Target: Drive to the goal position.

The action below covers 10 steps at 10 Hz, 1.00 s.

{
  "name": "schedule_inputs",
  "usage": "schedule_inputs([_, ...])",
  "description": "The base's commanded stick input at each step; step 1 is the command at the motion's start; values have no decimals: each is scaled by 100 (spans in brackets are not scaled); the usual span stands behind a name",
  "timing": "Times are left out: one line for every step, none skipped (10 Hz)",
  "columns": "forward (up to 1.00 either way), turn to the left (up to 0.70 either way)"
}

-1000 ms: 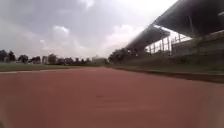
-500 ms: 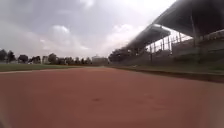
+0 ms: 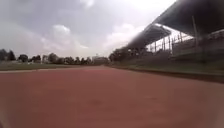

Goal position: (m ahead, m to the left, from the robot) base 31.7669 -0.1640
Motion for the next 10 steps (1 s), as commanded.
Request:
schedule_inputs([45, 0])
schedule_inputs([45, 0])
schedule_inputs([45, 0])
schedule_inputs([45, 0])
schedule_inputs([45, 0])
schedule_inputs([45, 0])
schedule_inputs([45, 0])
schedule_inputs([45, 0])
schedule_inputs([45, 0])
schedule_inputs([45, 0])
